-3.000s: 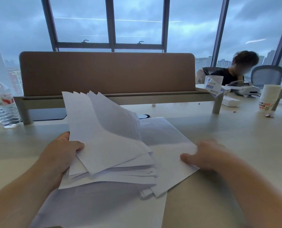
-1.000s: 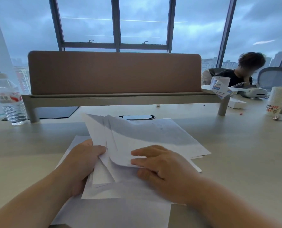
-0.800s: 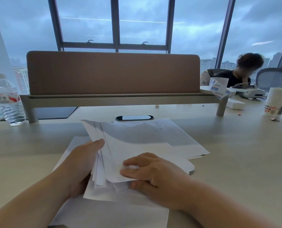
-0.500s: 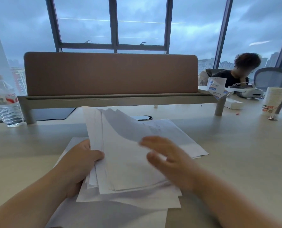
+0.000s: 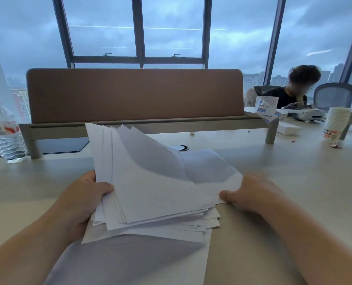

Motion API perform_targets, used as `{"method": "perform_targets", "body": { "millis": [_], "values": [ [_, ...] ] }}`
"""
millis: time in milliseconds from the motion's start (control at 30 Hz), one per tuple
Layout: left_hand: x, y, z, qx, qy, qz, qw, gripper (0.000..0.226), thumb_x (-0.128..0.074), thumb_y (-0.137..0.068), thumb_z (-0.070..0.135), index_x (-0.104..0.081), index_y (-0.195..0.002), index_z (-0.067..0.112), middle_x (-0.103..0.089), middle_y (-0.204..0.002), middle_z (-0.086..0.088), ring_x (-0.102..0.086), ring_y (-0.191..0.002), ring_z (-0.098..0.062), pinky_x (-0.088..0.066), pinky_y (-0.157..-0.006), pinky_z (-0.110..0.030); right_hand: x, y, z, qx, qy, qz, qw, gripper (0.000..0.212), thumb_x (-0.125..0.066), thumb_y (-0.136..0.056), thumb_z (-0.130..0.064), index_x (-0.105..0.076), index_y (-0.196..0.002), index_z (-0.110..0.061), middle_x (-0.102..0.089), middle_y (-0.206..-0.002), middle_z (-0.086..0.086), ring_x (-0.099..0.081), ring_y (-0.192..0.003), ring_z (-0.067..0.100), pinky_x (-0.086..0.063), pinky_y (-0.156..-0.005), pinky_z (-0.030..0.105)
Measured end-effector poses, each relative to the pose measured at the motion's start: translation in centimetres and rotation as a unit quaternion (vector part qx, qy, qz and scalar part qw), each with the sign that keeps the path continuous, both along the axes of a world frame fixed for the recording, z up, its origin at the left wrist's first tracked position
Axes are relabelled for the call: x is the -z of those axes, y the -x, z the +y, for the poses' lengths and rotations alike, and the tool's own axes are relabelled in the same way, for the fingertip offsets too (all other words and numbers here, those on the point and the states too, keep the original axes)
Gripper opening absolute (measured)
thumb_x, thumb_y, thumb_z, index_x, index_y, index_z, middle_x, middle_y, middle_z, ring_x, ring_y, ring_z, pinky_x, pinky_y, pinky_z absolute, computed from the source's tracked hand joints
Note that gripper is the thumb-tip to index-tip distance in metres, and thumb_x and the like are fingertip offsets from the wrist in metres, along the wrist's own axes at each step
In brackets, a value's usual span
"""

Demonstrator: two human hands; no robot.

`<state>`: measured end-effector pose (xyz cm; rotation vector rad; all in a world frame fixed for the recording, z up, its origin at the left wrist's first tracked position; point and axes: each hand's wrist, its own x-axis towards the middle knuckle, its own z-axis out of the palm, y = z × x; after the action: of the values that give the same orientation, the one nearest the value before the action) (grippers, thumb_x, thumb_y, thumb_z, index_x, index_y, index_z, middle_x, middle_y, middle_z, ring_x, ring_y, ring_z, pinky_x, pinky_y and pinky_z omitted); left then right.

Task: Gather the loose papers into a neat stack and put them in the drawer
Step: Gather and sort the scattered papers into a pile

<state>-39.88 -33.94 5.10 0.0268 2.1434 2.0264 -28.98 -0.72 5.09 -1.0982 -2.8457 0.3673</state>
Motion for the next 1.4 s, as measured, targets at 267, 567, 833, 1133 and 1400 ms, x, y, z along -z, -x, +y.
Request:
{"method": "perform_targets", "body": {
  "millis": [267,567,833,1133,1400],
  "values": [
    [0.0,-0.3,0.3,0.020,0.005,-0.005,1.000,0.034,-0.050,-0.102,-0.004,-0.068,-0.124,0.014,-0.082,-0.104,-0.015,-0.080,-0.088,-0.041,-0.062,-0.080,-0.052,-0.2,-0.2,0.1,-0.023,0.085,0.076,0.993,0.036,-0.080,-0.074,-0.049,-0.064,-0.092,-0.022,-0.071,-0.067,-0.009,-0.068,-0.057,0.011,-0.053,-0.062,0.028],
    [0.2,-0.3,0.3,0.018,0.012,-0.005,1.000,0.033,-0.052,-0.101,-0.003,-0.067,-0.125,0.013,-0.081,-0.103,-0.017,-0.079,-0.086,-0.041,-0.062,-0.079,-0.053,0.1,0.1,0.1,-0.030,0.155,0.239,0.958,0.022,-0.073,-0.080,-0.028,-0.065,-0.097,-0.019,-0.066,-0.087,0.000,-0.059,-0.078,0.018,-0.050,-0.071,0.035],
    [0.4,-1.0,1.0,0.028,0.013,-0.011,0.999,0.032,-0.051,-0.100,-0.004,-0.067,-0.122,0.010,-0.082,-0.099,-0.018,-0.080,-0.082,-0.040,-0.063,-0.066,-0.043,0.4,-0.2,-1.6,-0.113,0.205,0.238,0.943,0.030,-0.072,-0.071,-0.042,-0.070,-0.099,-0.031,-0.074,-0.089,-0.006,-0.073,-0.084,0.023,-0.064,-0.081,0.050],
    [0.5,-1.2,1.0,0.034,0.039,-0.012,0.999,0.028,-0.053,-0.101,-0.002,-0.068,-0.120,0.013,-0.082,-0.097,-0.014,-0.080,-0.081,-0.038,-0.062,-0.068,-0.042,0.7,0.0,-2.5,-0.118,0.132,0.177,0.968,0.034,-0.051,-0.100,-0.031,-0.062,-0.077,-0.007,-0.066,-0.073,0.007,-0.064,-0.074,0.030,-0.046,-0.067,0.032],
    [0.5,-1.3,1.1,0.041,0.061,-0.011,0.997,0.026,-0.052,-0.102,0.000,-0.069,-0.118,0.013,-0.083,-0.096,-0.014,-0.080,-0.081,-0.038,-0.061,-0.074,-0.046,-0.6,-0.3,-1.5,-0.046,0.157,0.321,0.933,0.036,-0.044,-0.105,-0.029,-0.064,-0.086,-0.006,-0.068,-0.080,0.014,-0.068,-0.078,0.036,-0.059,-0.078,0.047]
  ]
}}
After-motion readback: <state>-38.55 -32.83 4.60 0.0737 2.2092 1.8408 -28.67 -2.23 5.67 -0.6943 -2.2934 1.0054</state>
